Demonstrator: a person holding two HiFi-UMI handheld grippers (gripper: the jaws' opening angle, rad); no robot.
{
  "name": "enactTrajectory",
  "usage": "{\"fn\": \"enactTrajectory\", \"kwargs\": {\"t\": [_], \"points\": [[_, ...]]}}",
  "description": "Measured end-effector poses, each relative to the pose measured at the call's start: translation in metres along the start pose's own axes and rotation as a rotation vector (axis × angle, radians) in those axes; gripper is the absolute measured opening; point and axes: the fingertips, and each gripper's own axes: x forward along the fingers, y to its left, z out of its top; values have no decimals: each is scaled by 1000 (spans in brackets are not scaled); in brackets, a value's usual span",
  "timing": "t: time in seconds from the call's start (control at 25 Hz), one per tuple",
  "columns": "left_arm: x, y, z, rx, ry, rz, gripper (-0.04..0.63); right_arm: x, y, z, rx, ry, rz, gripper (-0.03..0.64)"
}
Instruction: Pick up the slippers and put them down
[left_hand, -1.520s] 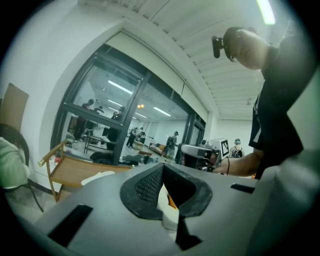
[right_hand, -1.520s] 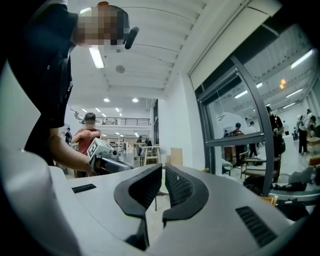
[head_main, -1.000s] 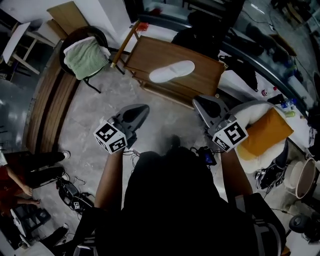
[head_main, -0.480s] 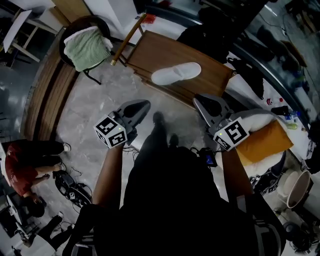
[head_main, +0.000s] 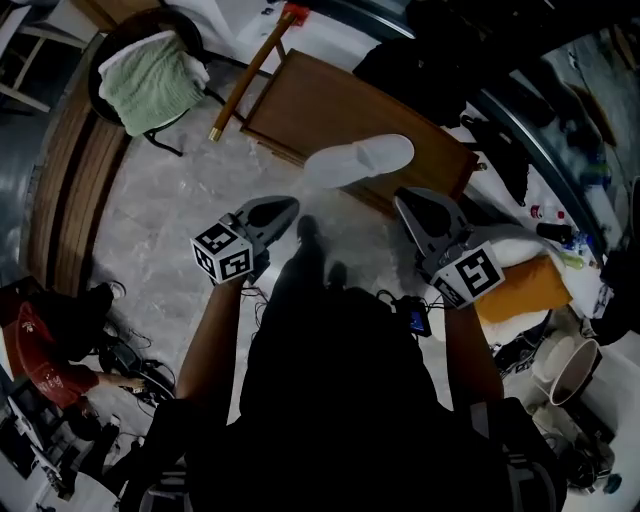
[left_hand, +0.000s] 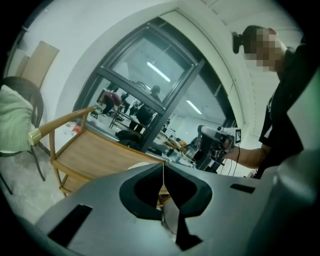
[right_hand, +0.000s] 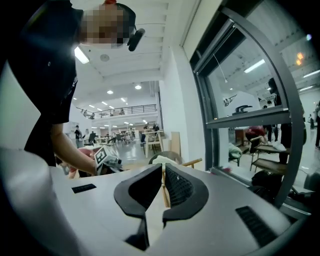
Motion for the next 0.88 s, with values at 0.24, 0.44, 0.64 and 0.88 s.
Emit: {"fn": "enactTrajectory", "kwargs": {"t": [0.24, 0.44, 0.64, 0.88], "points": [[28, 58, -21, -76, 94, -18, 14, 50, -36, -20, 50, 37, -38, 32], [50, 86, -46, -192, 113, -21, 14, 68, -55, -43, 97, 79, -53, 32], [68, 122, -71, -288, 139, 3, 17, 91, -74, -89, 94, 154, -17, 32], [83, 140, -110, -432, 137, 37, 110, 104, -84, -152, 152, 233, 40, 32]]}}
